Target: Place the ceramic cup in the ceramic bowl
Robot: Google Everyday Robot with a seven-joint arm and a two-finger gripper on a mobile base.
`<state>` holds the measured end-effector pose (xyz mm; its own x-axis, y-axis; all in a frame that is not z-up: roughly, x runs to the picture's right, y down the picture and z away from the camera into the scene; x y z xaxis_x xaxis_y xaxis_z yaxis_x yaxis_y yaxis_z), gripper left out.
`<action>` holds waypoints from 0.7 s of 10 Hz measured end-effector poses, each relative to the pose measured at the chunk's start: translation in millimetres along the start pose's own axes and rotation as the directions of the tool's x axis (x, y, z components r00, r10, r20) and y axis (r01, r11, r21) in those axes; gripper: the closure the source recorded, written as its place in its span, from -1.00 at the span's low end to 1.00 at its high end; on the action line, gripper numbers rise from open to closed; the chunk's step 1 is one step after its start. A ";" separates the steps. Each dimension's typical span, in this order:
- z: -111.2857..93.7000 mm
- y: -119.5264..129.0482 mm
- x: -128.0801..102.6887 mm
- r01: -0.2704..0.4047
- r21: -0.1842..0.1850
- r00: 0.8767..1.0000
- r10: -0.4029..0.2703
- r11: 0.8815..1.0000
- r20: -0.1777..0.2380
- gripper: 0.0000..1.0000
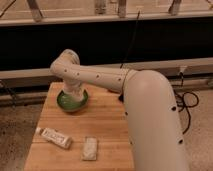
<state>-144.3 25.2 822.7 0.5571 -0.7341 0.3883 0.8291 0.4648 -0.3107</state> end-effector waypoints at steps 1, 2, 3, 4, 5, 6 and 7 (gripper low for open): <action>0.6 -0.2 0.9 0.000 0.001 1.000 0.000 1.000 -0.004 0.75; 1.1 -1.9 0.5 0.003 0.003 1.000 -0.003 1.000 -0.008 0.75; 1.7 -3.3 0.1 0.005 0.005 1.000 -0.005 1.000 -0.011 0.74; 1.8 -4.4 -0.4 0.007 0.006 1.000 -0.007 1.000 -0.014 0.63; 2.2 -4.6 -0.1 0.008 0.006 1.000 -0.007 1.000 -0.017 0.43; 3.1 -4.9 1.1 0.008 0.008 1.000 -0.008 1.000 -0.022 0.22; 3.5 -5.0 2.1 0.008 0.010 1.000 -0.008 1.000 -0.025 0.09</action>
<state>-147.1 23.1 828.1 0.5493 -0.7498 0.3687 0.8339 0.4640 -0.2989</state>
